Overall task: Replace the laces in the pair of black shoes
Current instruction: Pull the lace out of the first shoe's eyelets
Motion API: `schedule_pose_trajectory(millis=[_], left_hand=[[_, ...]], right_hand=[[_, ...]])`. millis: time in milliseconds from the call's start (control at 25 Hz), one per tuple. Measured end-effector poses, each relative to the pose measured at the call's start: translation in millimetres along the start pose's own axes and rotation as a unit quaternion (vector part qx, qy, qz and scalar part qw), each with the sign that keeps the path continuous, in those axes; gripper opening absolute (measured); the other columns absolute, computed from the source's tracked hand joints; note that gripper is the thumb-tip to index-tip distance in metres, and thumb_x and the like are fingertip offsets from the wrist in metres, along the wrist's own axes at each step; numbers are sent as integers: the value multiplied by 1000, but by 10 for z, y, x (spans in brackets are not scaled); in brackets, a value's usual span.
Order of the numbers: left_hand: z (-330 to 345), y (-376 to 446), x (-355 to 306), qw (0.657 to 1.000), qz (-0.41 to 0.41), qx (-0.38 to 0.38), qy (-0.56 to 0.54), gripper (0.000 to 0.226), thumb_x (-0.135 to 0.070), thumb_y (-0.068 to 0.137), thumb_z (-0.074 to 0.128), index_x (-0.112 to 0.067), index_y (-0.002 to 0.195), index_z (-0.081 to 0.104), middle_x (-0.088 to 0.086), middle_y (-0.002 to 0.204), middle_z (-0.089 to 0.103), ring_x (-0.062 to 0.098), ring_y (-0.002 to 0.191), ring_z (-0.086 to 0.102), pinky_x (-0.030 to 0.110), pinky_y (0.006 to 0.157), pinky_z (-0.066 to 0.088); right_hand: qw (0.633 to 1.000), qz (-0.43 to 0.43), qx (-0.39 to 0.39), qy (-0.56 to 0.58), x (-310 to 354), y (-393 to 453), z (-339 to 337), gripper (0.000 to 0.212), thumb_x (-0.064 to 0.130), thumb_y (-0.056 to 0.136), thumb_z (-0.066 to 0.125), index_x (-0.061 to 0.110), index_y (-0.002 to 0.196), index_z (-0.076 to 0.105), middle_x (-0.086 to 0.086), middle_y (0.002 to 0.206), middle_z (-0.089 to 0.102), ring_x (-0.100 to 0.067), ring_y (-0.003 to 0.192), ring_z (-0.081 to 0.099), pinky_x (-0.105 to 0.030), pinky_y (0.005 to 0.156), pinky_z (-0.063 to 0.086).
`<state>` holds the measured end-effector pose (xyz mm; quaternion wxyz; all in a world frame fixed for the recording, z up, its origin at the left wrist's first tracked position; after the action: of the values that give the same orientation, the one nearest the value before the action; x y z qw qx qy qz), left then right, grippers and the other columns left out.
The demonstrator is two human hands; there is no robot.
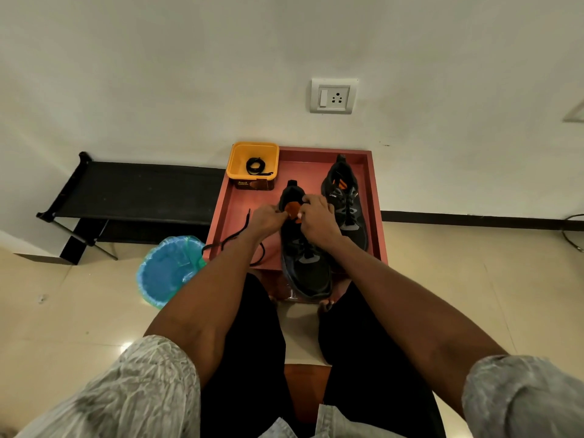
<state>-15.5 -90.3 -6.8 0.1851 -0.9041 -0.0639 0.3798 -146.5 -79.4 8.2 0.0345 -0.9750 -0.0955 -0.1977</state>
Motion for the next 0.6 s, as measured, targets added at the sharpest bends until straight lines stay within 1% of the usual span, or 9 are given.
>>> schedule_pose_trajectory(millis=[80, 120, 200, 240, 320, 400, 440, 520, 600], left_hand=[[-21, 16, 9, 1000, -3, -9, 12, 44, -25, 92, 62, -14, 53, 44, 1, 54, 42, 17, 52, 39, 28, 49, 28], [-26, 32, 19, 1000, -7, -12, 9, 46, -24, 91, 64, -14, 51, 43, 1, 53, 41, 18, 51, 38, 29, 50, 28], [-5, 42, 30, 1000, -10, -10, -4, 47, -22, 90, 65, -14, 50, 42, 1, 52, 39, 16, 48, 36, 28, 49, 28], [10, 38, 33, 1000, -12, -8, -11, 47, -22, 91, 65, -14, 51, 42, 1, 52, 39, 14, 46, 35, 27, 48, 28], [31, 24, 51, 999, -21, -10, -25, 46, -24, 92, 66, -14, 52, 43, 0, 52, 40, 13, 45, 35, 26, 47, 29], [29, 21, 70, 999, -20, -17, -26, 47, -26, 92, 66, -14, 53, 42, -1, 52, 40, 12, 44, 34, 26, 46, 27], [32, 28, 76, 999, -16, -17, -23, 47, -25, 93, 65, -14, 53, 43, 0, 52, 41, 12, 44, 34, 26, 46, 26], [42, 41, 85, 1000, -9, -16, -20, 45, -23, 93, 63, -13, 53, 44, 1, 53, 43, 13, 45, 35, 27, 46, 27], [49, 50, 83, 1000, -10, -20, -20, 45, -20, 92, 62, -12, 52, 45, 1, 52, 44, 13, 45, 36, 27, 46, 28]], right_hand=[[984, 103, -122, 82, -301, -71, -200, 20, 4, 88, 51, 2, 106, 59, -12, 123, 51, -29, 116, 48, -43, 98, 43], [955, 185, -181, 146, -533, -146, -288, 19, 2, 88, 50, 1, 105, 59, -12, 120, 53, -27, 110, 52, -42, 95, 47], [885, 322, -236, 241, -873, -340, -356, 24, -1, 86, 52, 2, 109, 59, -13, 123, 53, -24, 109, 52, -42, 96, 50], [875, 350, -240, 233, -927, -400, -380, 28, 0, 84, 54, 4, 111, 59, -13, 126, 51, -25, 113, 50, -43, 100, 48], [917, 297, -223, 145, -785, -351, -445, 31, 4, 85, 56, 8, 116, 59, -13, 134, 47, -30, 126, 43, -46, 109, 38], [978, 142, -141, 54, -346, -185, -340, 35, 10, 89, 55, 13, 124, 60, -13, 144, 39, -33, 138, 30, -50, 114, 28], [994, 70, -84, 13, -125, -136, -224, 38, 12, 88, 56, 17, 126, 60, -13, 149, 33, -34, 142, 23, -52, 115, 24], [998, -9, 12, -57, 90, -83, 28, 45, 14, 86, 58, 22, 131, 59, -13, 154, 26, -36, 144, 15, -55, 116, 18], [996, -20, 28, -82, 99, -69, 86, 43, 14, 88, 58, 21, 130, 60, -13, 154, 28, -36, 143, 17, -54, 115, 19]])
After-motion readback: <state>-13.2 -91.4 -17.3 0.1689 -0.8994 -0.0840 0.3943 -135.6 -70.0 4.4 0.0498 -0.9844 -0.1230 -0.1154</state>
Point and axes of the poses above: each hand's wrist, its own y-axis towards the middle knuckle, its own z-axis out of the palm, x = y × z, the point moved 9 cm from there along y, towards the middle knuckle
